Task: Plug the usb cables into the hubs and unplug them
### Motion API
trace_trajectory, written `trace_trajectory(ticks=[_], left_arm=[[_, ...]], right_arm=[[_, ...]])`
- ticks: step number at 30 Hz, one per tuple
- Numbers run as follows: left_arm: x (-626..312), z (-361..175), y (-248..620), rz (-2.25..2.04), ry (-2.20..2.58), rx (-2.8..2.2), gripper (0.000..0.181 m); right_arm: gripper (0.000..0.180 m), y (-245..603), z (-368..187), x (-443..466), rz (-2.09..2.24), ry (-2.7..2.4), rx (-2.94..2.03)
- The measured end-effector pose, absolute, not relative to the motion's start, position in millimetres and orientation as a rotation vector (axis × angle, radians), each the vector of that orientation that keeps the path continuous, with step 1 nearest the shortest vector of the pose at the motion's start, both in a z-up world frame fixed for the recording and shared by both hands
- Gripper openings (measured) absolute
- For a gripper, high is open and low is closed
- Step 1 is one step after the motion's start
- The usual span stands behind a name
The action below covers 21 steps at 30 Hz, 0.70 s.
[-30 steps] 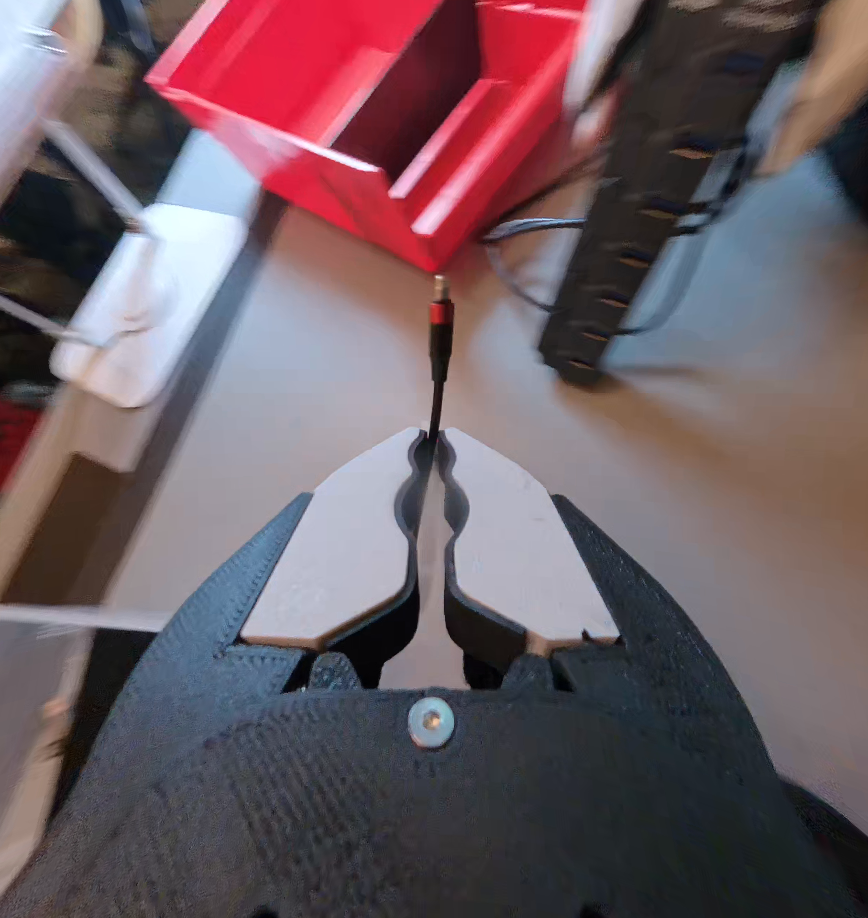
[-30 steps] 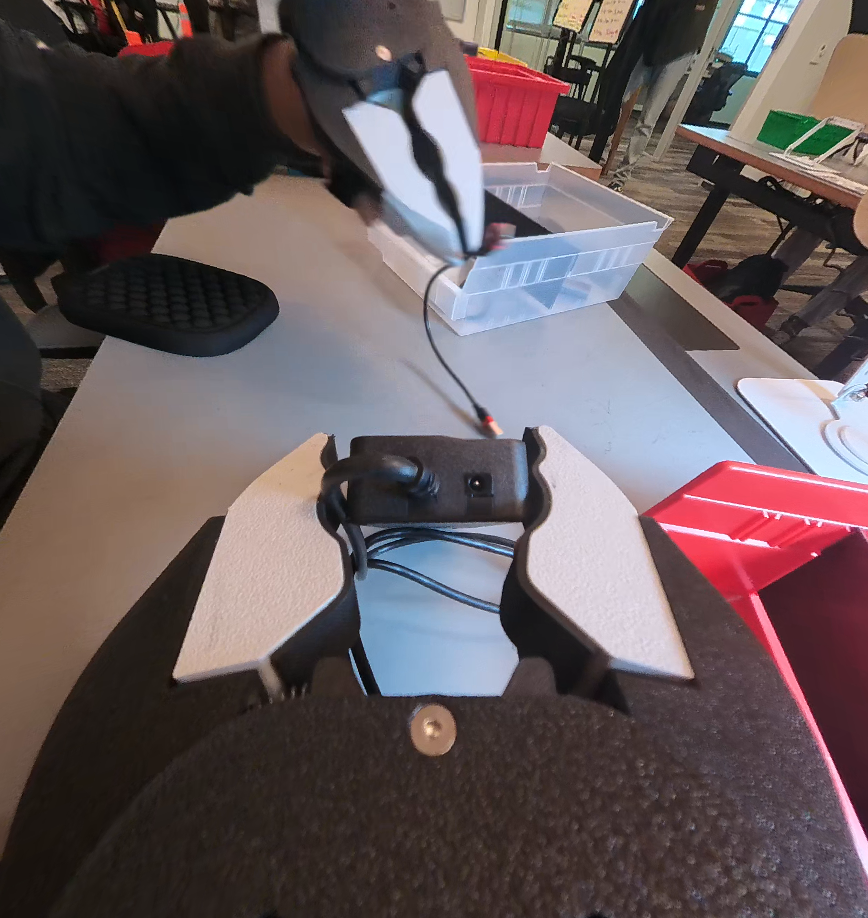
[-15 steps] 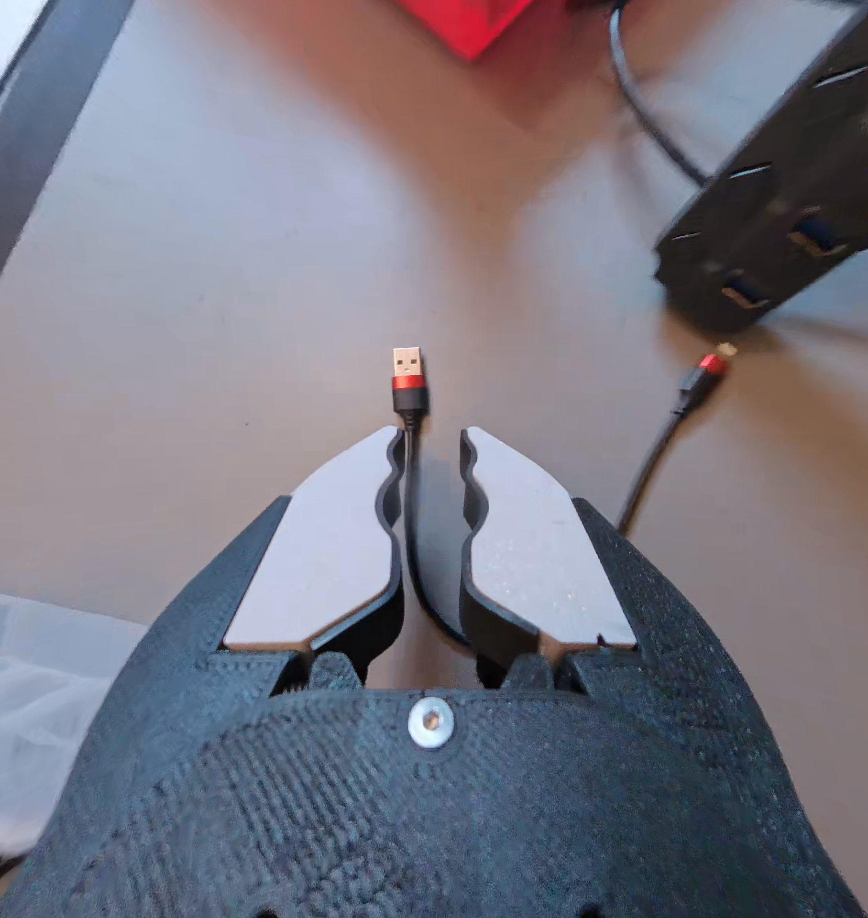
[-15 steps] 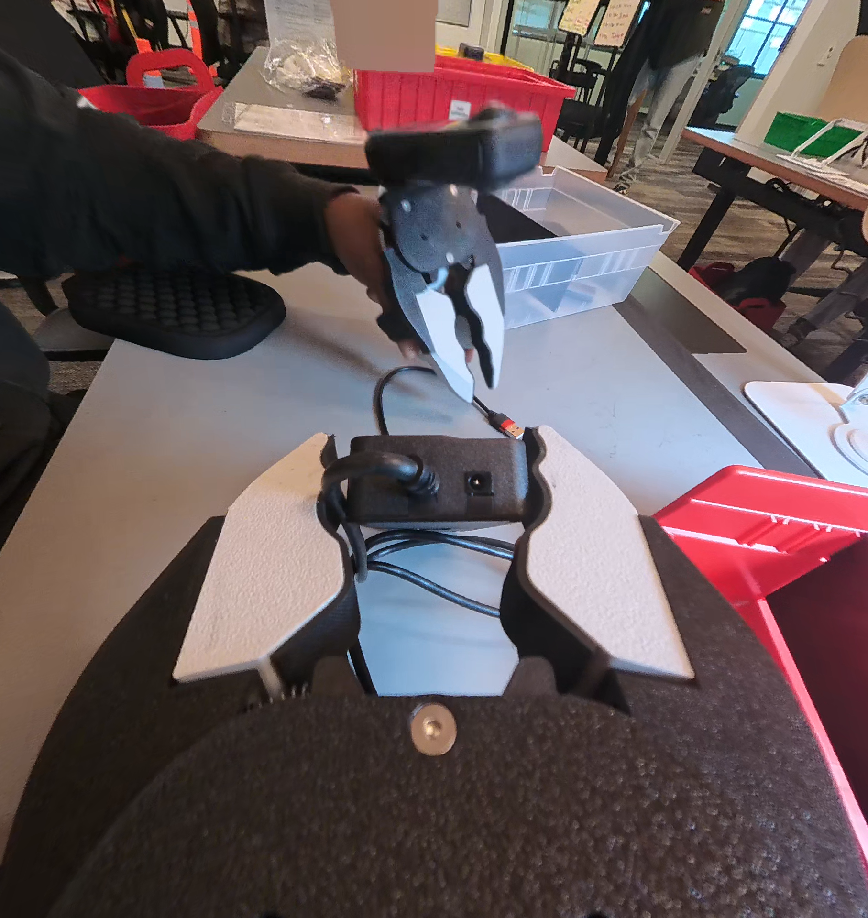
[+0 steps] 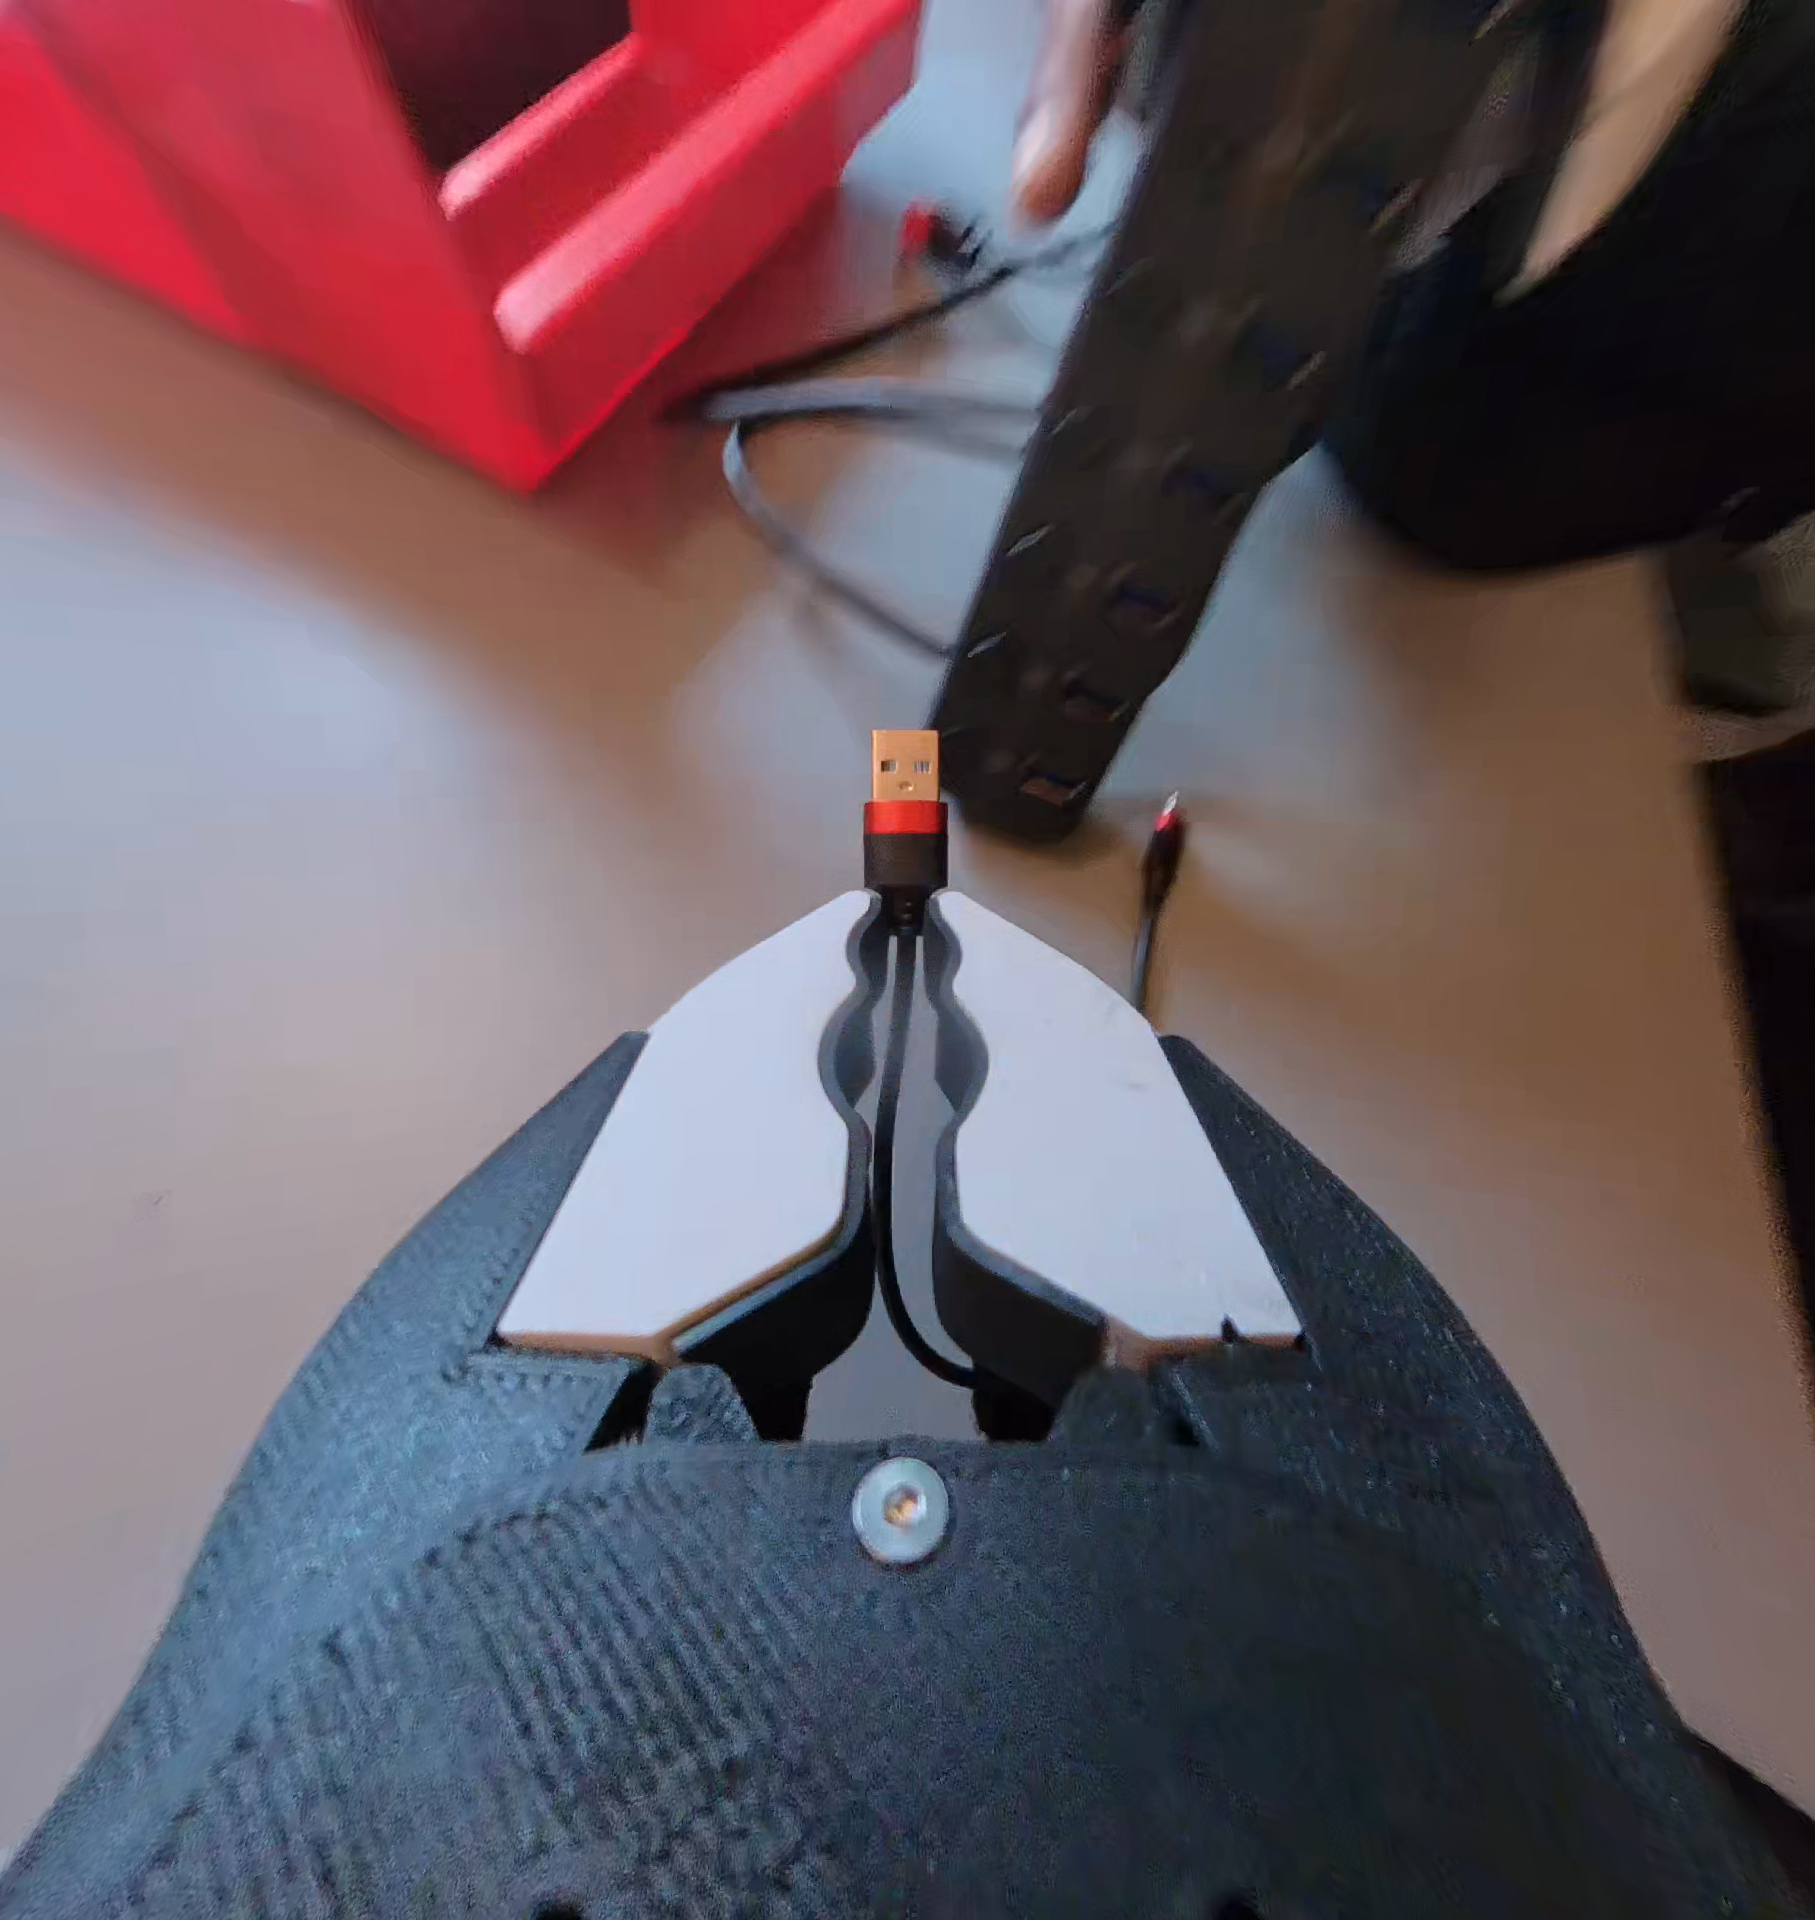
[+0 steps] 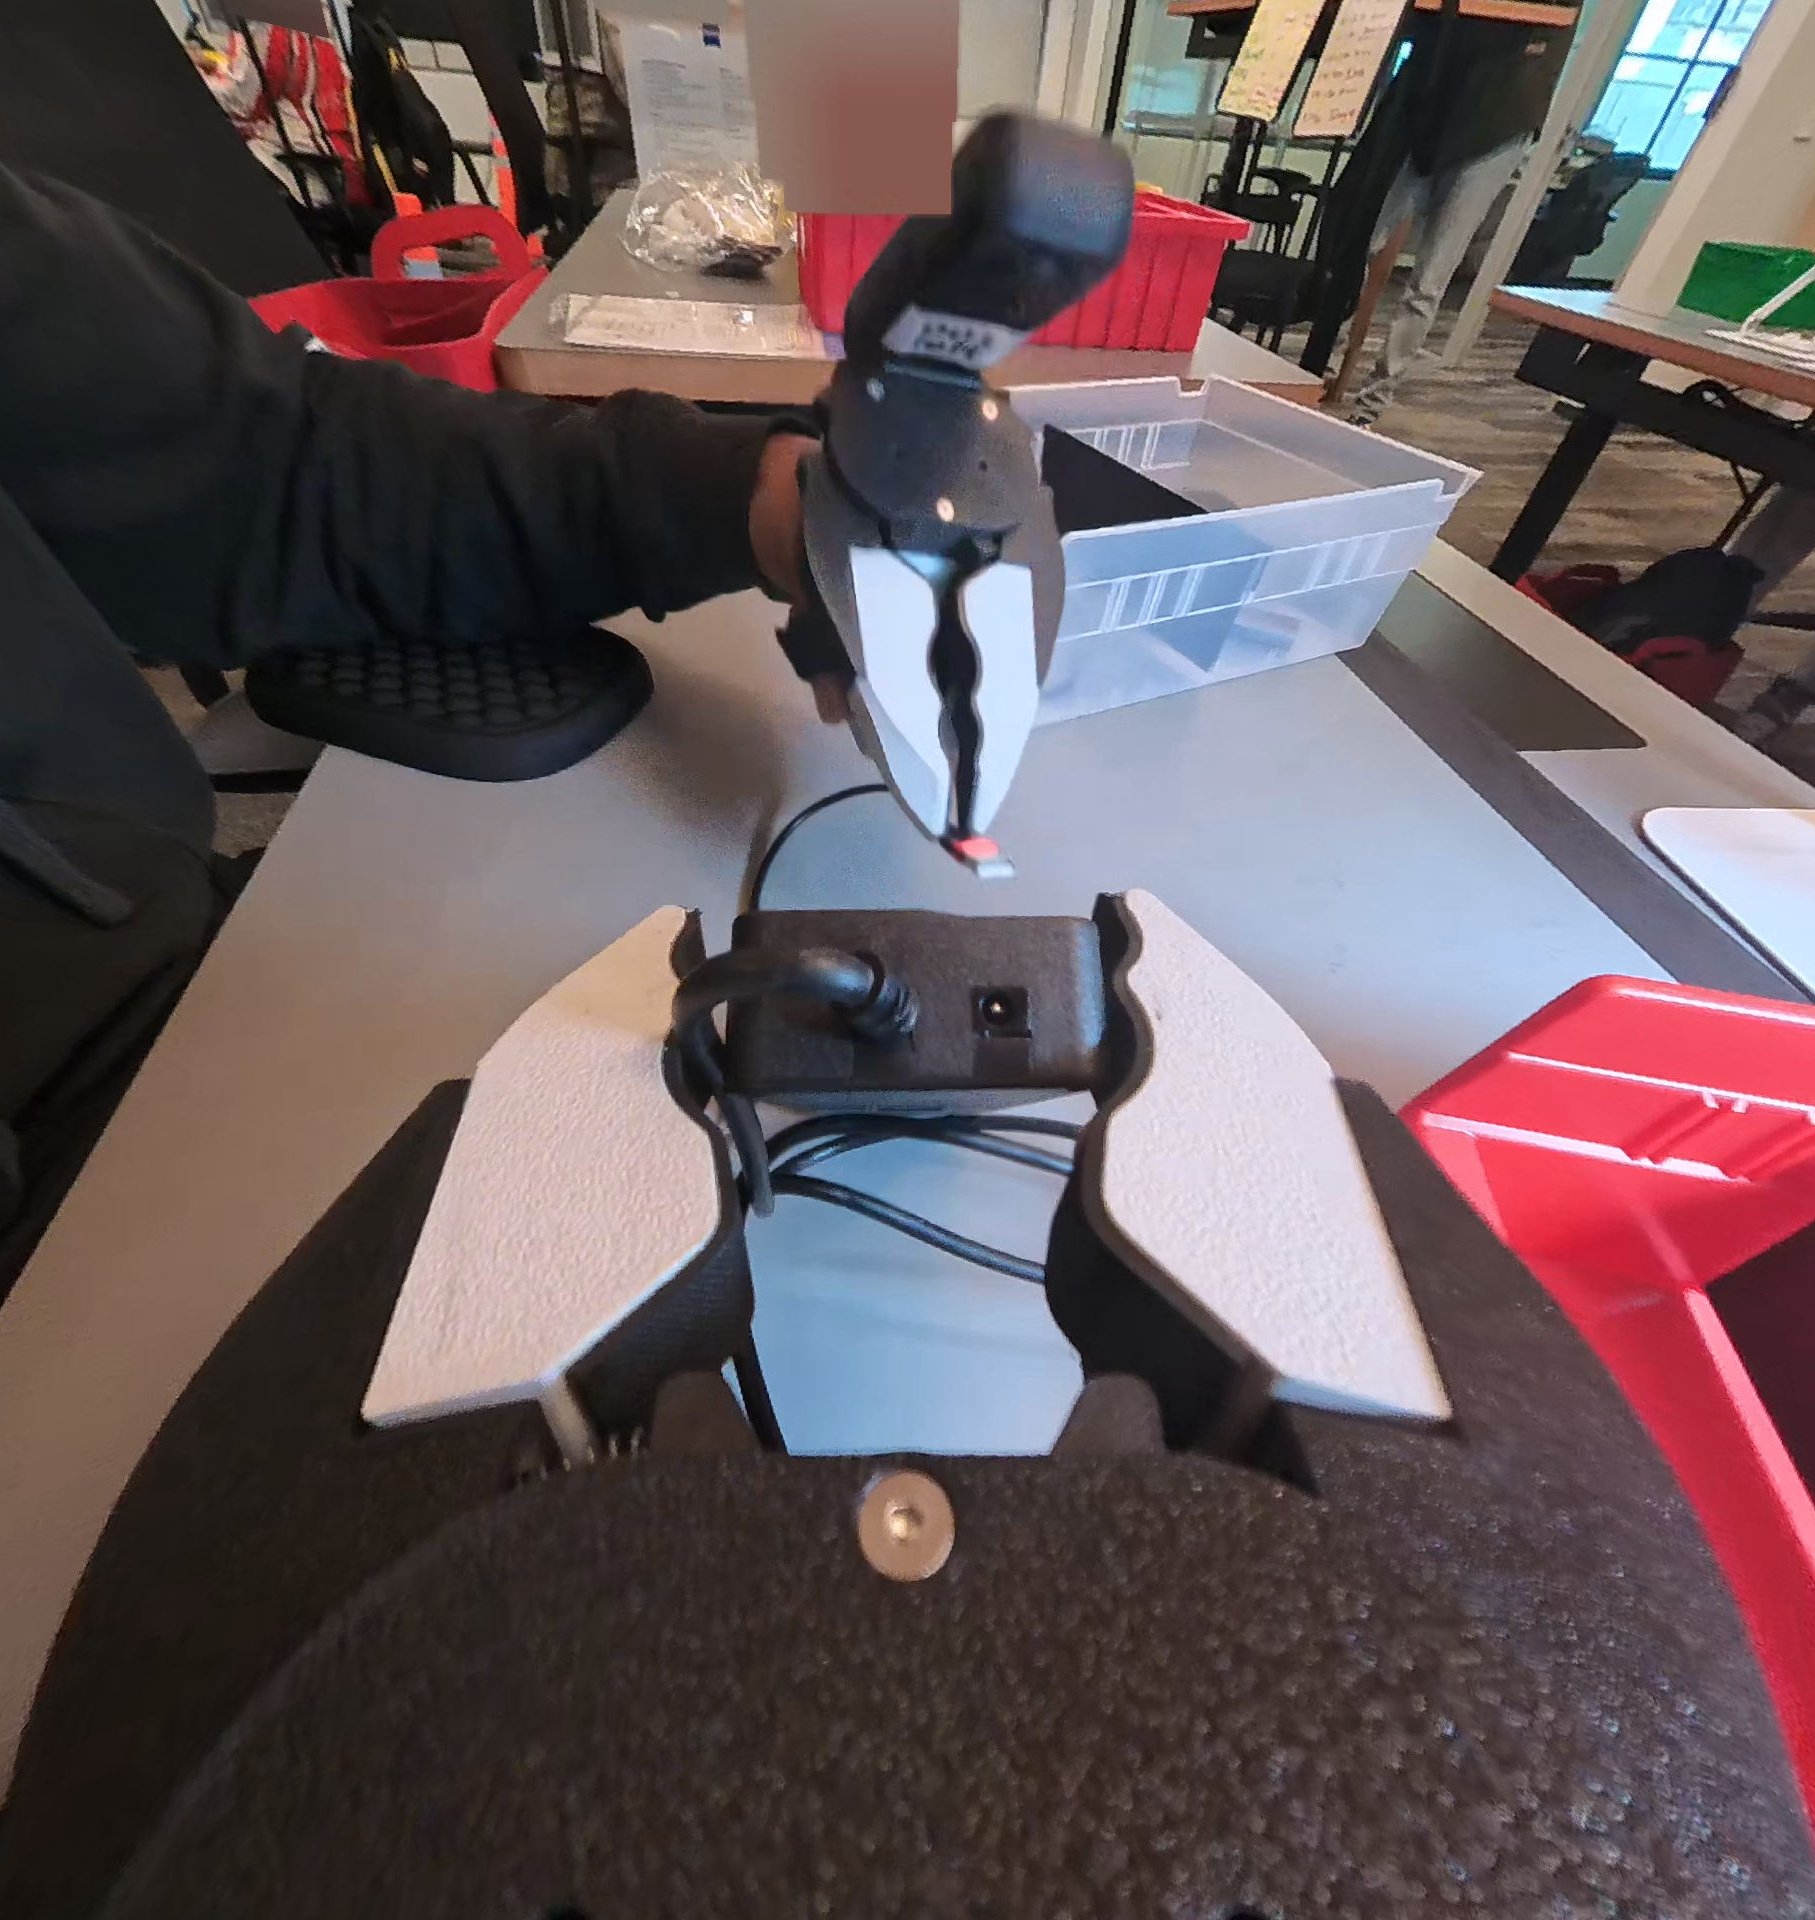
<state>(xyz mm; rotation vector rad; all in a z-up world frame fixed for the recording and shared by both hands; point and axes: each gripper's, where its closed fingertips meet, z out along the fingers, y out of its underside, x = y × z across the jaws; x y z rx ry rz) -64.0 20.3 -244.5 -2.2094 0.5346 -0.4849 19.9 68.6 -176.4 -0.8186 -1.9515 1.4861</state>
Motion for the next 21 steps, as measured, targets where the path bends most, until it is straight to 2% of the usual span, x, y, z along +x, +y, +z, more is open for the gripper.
trace_trajectory(ticks=[1, 5, 21], left_arm=[[-56, -232, 17, -0.539, 0.539, -2.164, 0.006], [-27, -202, 10, -0.611, 0.614, -2.067, 0.006], [16, -184, 21, -0.358, 0.891, -2.265, 0.006]], right_arm=[[0.071, 68, -176, 20, 1.499, -1.951, -0.816], [0.071, 60, -177, 20, 1.542, -1.959, -0.798], [0.071, 33, -172, 15, 1.456, -2.039, -0.746]])
